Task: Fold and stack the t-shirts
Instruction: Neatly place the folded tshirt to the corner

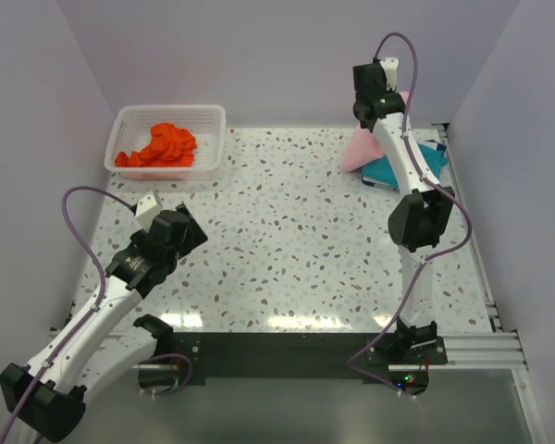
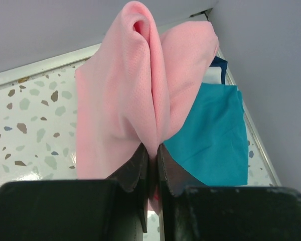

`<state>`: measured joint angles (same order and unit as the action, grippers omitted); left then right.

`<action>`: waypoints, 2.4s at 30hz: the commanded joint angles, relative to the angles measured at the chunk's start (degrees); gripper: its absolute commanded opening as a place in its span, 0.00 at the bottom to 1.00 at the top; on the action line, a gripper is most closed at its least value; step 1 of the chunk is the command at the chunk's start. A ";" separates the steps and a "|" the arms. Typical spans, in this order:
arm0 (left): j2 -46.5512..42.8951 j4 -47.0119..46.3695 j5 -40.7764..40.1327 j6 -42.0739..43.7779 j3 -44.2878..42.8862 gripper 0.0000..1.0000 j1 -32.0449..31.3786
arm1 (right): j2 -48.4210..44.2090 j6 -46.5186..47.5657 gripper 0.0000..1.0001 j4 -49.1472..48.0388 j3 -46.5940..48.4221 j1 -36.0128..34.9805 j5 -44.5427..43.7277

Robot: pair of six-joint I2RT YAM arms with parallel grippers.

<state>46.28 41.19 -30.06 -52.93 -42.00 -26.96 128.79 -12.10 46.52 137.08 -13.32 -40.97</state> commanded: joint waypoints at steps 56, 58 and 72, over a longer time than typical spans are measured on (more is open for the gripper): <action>2.50 -1.82 -0.26 1.77 -0.98 1.00 0.42 | -8.47 2.96 0.00 -8.55 -21.41 15.60 11.09; 2.58 -1.73 -0.26 1.60 -0.98 1.00 0.42 | -7.51 3.48 0.00 -9.16 -21.50 16.31 11.00; 4.08 -1.20 -0.96 1.60 -1.77 1.00 0.42 | -3.81 6.03 0.00 -9.35 -18.78 19.21 10.56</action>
<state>50.30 40.88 -29.23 -51.64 -42.00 -26.96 124.90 -7.42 38.94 115.20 5.19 -30.20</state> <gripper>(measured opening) 0.997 0.094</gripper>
